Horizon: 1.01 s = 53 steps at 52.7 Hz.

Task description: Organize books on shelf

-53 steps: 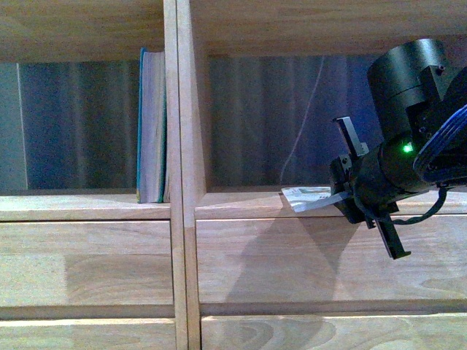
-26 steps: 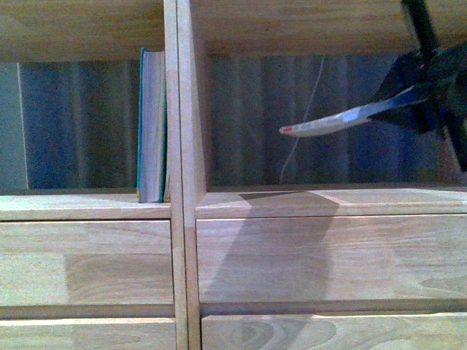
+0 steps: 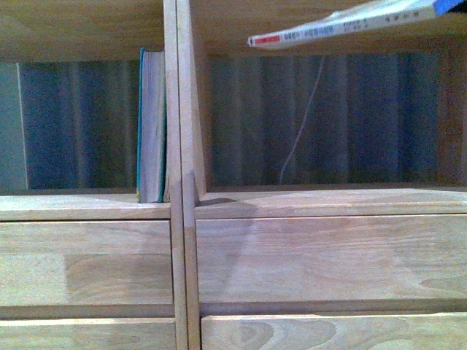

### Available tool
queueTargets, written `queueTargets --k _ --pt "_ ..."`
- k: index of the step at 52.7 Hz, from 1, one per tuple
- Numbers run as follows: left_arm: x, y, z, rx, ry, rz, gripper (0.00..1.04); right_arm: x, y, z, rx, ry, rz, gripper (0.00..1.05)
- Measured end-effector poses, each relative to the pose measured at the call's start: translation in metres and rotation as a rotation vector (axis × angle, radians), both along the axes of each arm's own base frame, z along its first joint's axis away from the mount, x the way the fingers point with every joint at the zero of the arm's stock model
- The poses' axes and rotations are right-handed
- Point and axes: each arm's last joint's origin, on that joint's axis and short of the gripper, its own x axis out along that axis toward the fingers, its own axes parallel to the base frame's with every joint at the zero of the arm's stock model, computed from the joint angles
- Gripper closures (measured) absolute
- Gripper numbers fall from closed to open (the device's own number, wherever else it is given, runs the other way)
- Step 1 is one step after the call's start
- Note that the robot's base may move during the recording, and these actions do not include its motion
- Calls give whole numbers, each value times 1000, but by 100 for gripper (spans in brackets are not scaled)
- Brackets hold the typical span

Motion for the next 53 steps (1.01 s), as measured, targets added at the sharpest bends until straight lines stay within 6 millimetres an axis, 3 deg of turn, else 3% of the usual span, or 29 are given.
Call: queueTargets --k 9,21,25,32,44,53 --pt "0 0 0 0 0 0 7 -18 4 6 -14 -52 27 97" --pt "0 0 0 0 0 0 7 -21 11 2 -45 -64 53 97" --pt "2 1 5 -176 -26 -144 7 -21 11 1 -52 -65 42 97" --pt "2 5 8 -376 15 -233 7 -19 11 -3 -65 -62 34 97" --pt "1 10 45 -454 26 -334 7 -12 11 -15 -77 -23 20 97" --pt "1 12 87 -436 -20 -468 7 -11 11 -16 -79 -19 14 97"
